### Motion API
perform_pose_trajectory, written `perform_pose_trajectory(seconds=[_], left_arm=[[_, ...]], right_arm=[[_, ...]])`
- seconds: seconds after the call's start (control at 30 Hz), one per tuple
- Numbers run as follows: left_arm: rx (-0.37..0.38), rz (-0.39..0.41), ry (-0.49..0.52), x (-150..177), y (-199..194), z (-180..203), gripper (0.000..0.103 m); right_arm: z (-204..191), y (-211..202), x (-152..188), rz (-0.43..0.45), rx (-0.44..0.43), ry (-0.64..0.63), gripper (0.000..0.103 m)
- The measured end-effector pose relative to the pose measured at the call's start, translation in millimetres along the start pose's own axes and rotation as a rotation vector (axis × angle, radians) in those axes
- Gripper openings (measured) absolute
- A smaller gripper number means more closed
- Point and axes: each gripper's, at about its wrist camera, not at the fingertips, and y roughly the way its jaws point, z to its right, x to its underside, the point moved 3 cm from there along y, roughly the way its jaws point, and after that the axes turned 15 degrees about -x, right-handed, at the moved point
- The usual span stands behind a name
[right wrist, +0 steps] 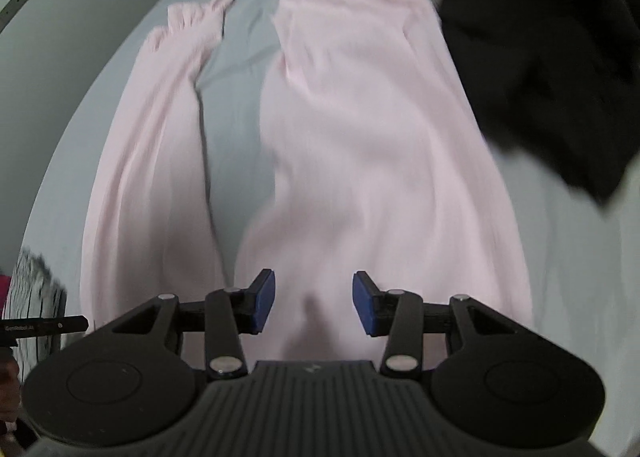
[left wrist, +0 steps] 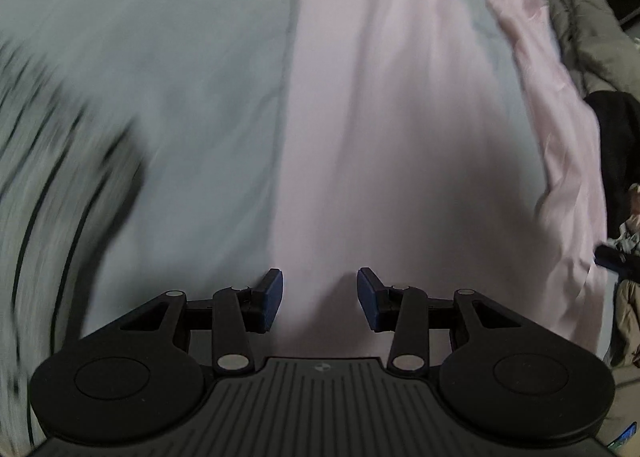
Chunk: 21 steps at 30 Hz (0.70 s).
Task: Fold clothes
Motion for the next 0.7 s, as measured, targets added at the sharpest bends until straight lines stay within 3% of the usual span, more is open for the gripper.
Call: perform_pose_trajectory(seconds=[0.13, 0.27, 0.43, 0.57, 0.7], left_arm=[[-0.001, -0.027, -0.09, 19, -1, -20, 0.039], [0.007, -0.013, -0.115, 16, -11, -25, 0.039], [0.028, 0.027, -0.049, -3, -38, -19, 0.039], [0.048, 0.047, 0.045, -33, -47, -17, 0.048], [0.107, 0.019, 0.083, -77, -34, -24, 0.048]], right_arm=[[-10, -15, 45, -0.041, -0.021, 0.012, 0.048], [-31, -24, 81, -0.055, -0.067, -0.015, 0.05], [-69, -31, 119, -0.05, -0.122, -0.055, 0.052], [-110, -34, 131, -0.013, -0.141, -0.062, 0.053], [-152, -35, 137, 0.054, -0.085, -0.071, 0.054]])
